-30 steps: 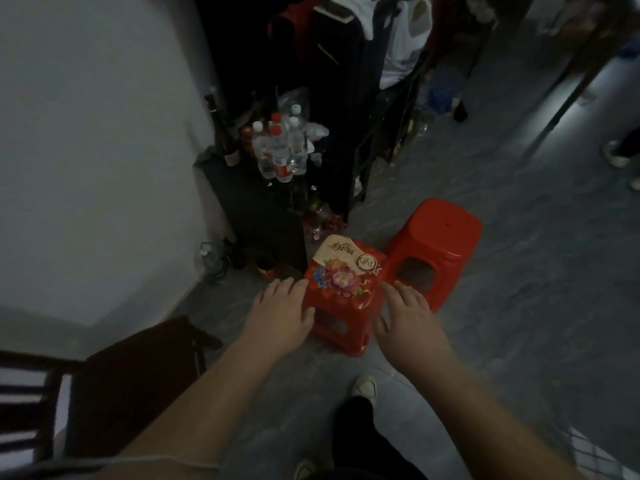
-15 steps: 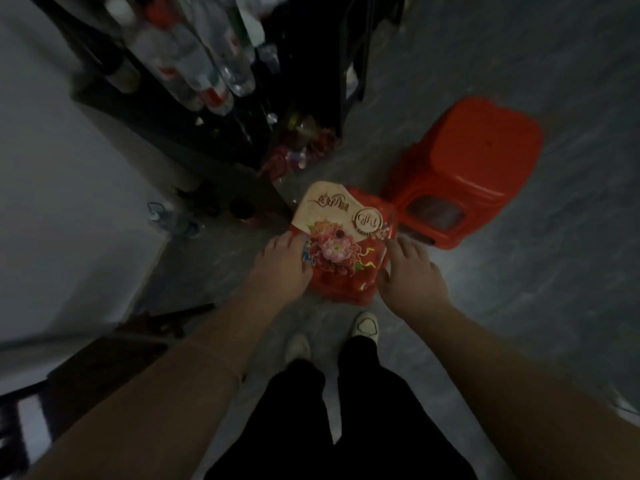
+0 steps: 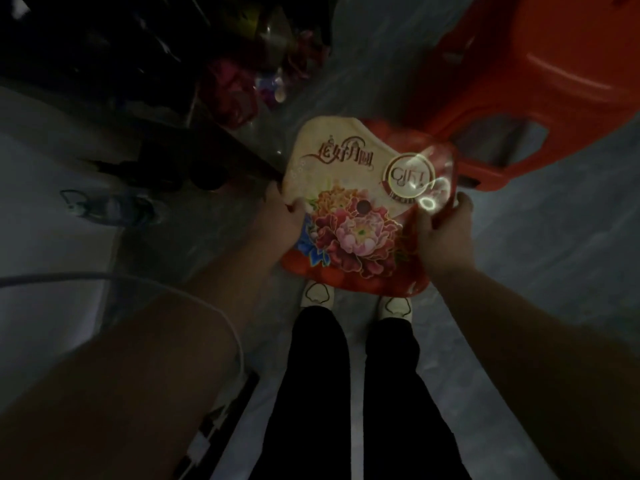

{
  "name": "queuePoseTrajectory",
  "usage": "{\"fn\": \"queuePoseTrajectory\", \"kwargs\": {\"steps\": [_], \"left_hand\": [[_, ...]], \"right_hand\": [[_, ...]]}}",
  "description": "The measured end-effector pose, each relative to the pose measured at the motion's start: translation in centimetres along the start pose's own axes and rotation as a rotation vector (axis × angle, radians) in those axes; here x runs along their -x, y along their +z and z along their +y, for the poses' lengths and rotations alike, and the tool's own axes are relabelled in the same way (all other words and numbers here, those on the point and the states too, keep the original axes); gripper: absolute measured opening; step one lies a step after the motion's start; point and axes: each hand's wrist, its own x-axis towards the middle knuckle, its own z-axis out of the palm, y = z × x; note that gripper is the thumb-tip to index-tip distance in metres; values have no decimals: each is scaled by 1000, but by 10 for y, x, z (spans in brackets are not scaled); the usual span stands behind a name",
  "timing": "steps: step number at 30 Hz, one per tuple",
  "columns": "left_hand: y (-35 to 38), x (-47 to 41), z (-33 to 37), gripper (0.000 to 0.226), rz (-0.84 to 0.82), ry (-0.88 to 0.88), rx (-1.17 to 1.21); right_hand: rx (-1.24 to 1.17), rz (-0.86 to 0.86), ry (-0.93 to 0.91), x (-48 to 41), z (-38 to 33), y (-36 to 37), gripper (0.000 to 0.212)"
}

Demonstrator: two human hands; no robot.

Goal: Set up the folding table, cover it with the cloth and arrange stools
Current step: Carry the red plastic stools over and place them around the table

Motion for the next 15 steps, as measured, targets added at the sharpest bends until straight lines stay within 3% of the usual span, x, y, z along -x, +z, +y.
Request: {"fn": "queuePoseTrajectory", "kwargs": {"steps": [6, 15], "left_hand": [[7, -2, 2, 50, -23, -14, 37], [-43, 68, 25, 46, -8, 92, -20]], "right_hand": [[-18, 80, 65, 1, -3, 20, 78], [8, 167, 18, 63, -34, -44, 53]]}}
